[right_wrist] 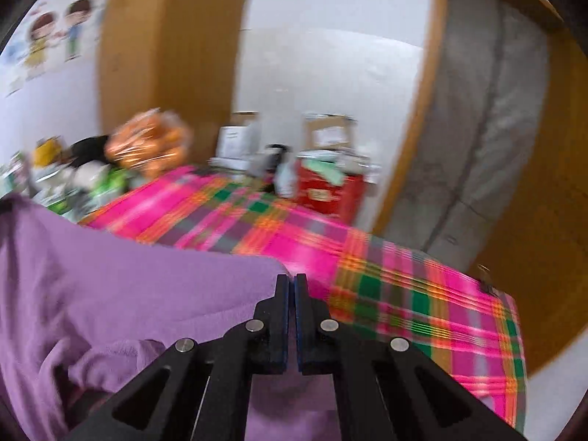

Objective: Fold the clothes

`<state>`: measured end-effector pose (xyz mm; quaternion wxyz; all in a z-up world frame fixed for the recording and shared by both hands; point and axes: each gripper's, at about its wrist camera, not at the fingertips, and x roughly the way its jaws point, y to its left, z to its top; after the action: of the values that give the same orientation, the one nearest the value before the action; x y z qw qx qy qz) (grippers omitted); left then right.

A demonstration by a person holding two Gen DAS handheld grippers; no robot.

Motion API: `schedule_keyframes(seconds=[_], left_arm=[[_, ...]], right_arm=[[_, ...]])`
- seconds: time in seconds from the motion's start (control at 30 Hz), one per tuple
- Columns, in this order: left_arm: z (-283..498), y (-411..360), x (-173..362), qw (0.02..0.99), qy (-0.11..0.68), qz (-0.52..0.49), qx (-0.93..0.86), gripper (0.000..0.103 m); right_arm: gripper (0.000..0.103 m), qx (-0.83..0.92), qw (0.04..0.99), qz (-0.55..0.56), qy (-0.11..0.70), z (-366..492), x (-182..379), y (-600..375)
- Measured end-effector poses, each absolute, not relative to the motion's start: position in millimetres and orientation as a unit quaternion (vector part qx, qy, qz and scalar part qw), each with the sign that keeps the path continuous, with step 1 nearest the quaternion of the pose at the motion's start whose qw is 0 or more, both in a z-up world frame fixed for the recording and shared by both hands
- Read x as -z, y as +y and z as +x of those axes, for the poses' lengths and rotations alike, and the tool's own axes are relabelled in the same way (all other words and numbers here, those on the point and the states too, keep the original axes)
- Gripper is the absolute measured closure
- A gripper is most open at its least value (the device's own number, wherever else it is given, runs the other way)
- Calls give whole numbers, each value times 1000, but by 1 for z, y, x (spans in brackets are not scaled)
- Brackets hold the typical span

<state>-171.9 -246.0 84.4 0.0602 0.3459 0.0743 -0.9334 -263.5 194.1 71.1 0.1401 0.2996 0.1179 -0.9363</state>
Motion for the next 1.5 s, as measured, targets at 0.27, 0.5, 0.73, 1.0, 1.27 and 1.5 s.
schedule_keyframes(seconds=[0.27,0.5,0.73,1.0,1.27,1.5], left_arm=[[-217,-242,-22,42,73,445,892,79],[-160,-258,-48,42,97,403,909,69],[-66,-255,-62,12,118,375,920,63],[27,-233,-28,-31,159,386,908,61],[58,-223,-2,-34,253,393,883,59],[59,-223,2,-28,336,383,860,60]], right_arm=[[101,919,69,378,88,-302,-33,235],[91,930,109,340,92,-250,-64,229],[84,926,194,311,88,-160,-88,193],[80,906,270,316,77,-49,-76,177],[78,893,287,345,24,9,-45,193],[78,894,276,351,-23,30,-33,210]])
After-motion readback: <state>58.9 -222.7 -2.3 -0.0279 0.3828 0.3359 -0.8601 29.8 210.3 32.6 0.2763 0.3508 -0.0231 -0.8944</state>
